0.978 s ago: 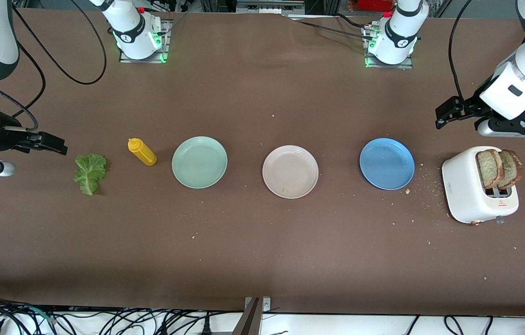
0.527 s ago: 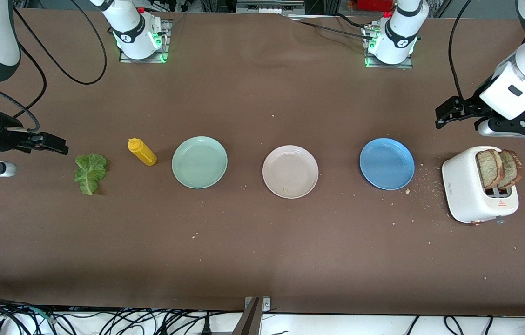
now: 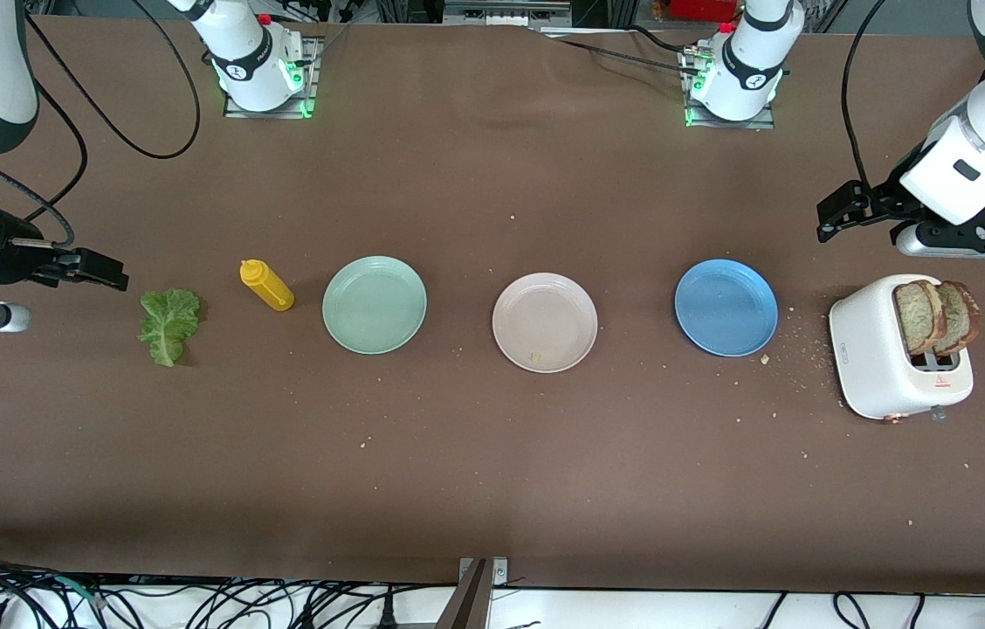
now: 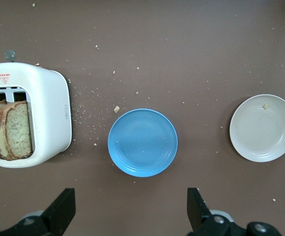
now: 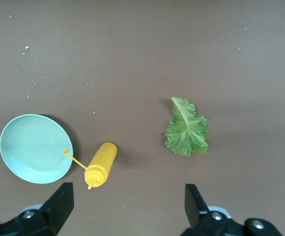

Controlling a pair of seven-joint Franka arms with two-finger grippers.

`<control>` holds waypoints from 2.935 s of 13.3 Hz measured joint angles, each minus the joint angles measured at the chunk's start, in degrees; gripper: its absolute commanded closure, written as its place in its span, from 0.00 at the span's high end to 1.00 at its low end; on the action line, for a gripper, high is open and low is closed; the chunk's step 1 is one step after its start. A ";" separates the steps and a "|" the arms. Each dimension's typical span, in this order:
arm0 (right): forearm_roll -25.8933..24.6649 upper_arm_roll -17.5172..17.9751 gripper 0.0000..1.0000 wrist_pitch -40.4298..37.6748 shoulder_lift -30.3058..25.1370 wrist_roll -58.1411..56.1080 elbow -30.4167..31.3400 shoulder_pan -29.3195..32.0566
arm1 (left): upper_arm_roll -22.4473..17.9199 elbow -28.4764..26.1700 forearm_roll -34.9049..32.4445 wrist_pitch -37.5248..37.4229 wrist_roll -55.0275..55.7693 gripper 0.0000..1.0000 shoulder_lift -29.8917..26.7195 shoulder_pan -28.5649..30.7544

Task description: Make sandwich in beige plate with both arms

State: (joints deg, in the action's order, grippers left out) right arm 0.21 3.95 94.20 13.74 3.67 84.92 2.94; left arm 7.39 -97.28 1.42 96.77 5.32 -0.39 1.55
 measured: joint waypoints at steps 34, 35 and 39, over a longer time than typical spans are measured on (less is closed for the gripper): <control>-0.02 -0.02 1.00 -0.87 0.00 -0.03 0.06 0.03 | -1.22 7.98 -7.49 4.91 -4.40 1.00 18.07 10.84; -0.02 -0.02 1.00 -0.90 0.00 -0.03 0.06 0.03 | -1.22 7.93 -8.08 4.91 -4.58 1.00 18.54 10.99; -0.03 -0.02 1.00 -0.91 0.00 -0.03 0.07 0.03 | -1.19 6.74 -12.28 4.93 -4.62 1.00 19.67 11.08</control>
State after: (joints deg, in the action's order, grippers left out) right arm 0.18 3.93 93.29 13.74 3.64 84.99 2.97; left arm 6.20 -90.54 -10.86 101.70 0.70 19.27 12.62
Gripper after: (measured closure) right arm 0.000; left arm 0.000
